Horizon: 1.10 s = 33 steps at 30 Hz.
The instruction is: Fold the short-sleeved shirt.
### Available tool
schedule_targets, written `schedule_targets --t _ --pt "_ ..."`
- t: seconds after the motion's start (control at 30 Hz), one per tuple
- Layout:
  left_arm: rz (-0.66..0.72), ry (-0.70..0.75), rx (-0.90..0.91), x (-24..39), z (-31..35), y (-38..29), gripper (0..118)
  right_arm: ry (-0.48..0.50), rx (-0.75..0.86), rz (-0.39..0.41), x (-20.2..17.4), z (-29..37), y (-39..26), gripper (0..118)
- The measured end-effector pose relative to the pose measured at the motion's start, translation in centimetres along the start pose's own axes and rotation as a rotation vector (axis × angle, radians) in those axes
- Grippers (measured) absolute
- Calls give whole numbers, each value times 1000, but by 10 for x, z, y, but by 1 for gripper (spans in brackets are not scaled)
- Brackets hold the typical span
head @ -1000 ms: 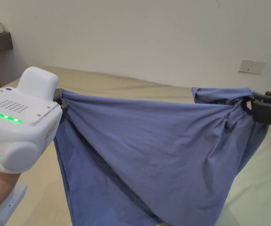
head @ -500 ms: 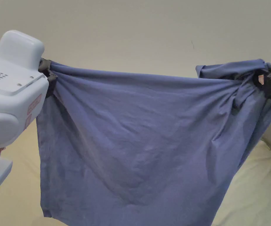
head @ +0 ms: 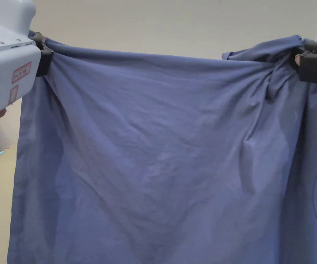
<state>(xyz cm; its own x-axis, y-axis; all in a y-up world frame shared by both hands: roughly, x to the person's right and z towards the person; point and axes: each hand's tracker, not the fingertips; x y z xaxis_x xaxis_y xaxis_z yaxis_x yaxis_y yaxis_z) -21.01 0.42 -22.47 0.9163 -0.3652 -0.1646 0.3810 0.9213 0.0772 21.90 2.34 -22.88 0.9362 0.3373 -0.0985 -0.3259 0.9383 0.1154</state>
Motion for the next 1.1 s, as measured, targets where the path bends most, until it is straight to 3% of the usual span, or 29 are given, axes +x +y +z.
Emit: schedule_targets --t 0.1,0.2,0.23,0.33,0.43,0.5,0.73,1.1 --pt "-16 36 -24 0 -20 -5 6 -69 -20 22 8 -17 -3 16" --pt "113 -16 -56 0 -41 -10 6 48 -70 -184 26 -45 -9 16" --pt "106 -38 -64 3 -50 -13 6 32 -89 -173 25 -56 -11 16" --pt "25 48 -79 12 -80 -22 6 -100 -95 -1 17 -85 -24 16" --pt "44 28 -125 6 -128 -36 6 -67 -135 -71 30 -116 -33 16" --pt "40 31 -141 6 -153 -43 6 -80 -144 -78 36 -136 -39 16" --pt "8 34 -153 37 -217 -45 6 -154 -155 9 34 -223 -55 16" --pt "-16 40 -208 58 -303 -106 6 -146 -177 65 11 -297 -115 16"
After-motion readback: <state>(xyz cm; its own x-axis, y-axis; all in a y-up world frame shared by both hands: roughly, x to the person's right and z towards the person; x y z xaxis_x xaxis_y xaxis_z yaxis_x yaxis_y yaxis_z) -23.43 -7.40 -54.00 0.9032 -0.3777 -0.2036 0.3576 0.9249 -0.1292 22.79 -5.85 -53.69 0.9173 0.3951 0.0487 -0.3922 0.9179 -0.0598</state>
